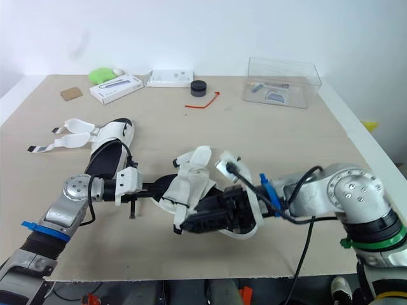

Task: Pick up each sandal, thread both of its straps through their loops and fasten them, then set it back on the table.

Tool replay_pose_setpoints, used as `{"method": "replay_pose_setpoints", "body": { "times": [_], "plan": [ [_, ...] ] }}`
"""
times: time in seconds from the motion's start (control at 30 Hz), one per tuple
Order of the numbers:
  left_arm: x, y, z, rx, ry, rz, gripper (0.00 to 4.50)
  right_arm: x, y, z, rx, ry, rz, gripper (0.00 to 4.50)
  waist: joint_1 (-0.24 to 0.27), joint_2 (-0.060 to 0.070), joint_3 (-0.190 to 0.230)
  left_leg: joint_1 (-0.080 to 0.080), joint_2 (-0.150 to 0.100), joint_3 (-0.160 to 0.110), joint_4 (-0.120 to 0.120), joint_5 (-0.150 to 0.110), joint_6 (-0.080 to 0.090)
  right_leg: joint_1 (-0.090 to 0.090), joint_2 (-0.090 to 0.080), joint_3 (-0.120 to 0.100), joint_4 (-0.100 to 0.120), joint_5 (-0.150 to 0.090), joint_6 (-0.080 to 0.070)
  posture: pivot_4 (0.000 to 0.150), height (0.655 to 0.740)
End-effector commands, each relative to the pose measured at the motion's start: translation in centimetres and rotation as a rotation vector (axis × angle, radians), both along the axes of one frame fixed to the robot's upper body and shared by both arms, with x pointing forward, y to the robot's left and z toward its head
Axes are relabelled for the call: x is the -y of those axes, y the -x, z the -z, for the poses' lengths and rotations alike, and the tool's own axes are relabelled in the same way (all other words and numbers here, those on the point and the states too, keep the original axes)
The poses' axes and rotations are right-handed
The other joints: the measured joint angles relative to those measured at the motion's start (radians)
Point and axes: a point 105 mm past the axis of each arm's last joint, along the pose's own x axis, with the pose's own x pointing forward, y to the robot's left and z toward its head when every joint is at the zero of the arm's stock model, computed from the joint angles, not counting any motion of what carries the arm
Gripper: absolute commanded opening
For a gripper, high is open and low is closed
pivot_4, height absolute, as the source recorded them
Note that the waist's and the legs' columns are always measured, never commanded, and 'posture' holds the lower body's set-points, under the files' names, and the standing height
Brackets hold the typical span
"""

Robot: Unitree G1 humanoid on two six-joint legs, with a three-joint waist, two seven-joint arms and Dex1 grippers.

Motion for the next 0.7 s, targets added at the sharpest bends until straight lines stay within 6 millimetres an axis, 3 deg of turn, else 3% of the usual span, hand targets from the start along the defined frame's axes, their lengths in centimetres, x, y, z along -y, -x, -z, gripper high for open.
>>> {"method": "replay_pose_setpoints", "body": {
  "times": [0.03, 0.33, 0.7],
  "plan": [
    [-0.5, 0.2, 2.1, -0.056, -0.079, -0.012, 0.0, -0.2, -0.8, 0.4, 0.036, 0.003, 0.031, 4.17, 0.0, 0.0, 0.0, 0.0, 0.0, 0.0, 0.0, 0.0, 0.0, 0.0, 0.0, 0.0, 0.0, 0.0, 0.0, 0.15, 0.74],
    [-0.9, -0.1, 1.8, -0.049, -0.074, -0.032, 0.0, -1.0, -3.7, 1.2, 0.103, 0.0, 0.118, 4.17, -0.001, 0.0, -0.002, 0.001, 0.0, 0.0, 0.0, 0.001, 0.001, 0.0, 0.001, 0.0, 0.0, 0.001, 0.0, 0.15, 0.74],
    [-1.2, -0.6, 1.3, -0.035, -0.062, -0.056, 0.0, -0.3, -6.2, 1.1, 0.177, 0.049, 0.136, 4.17, -0.001, 0.0, -0.001, 0.003, 0.003, 0.0, 0.0, 0.007, 0.009, 0.0, 0.008, 0.0, 0.001, 0.008, -0.006, 0.15, 0.74]
  ]
}}
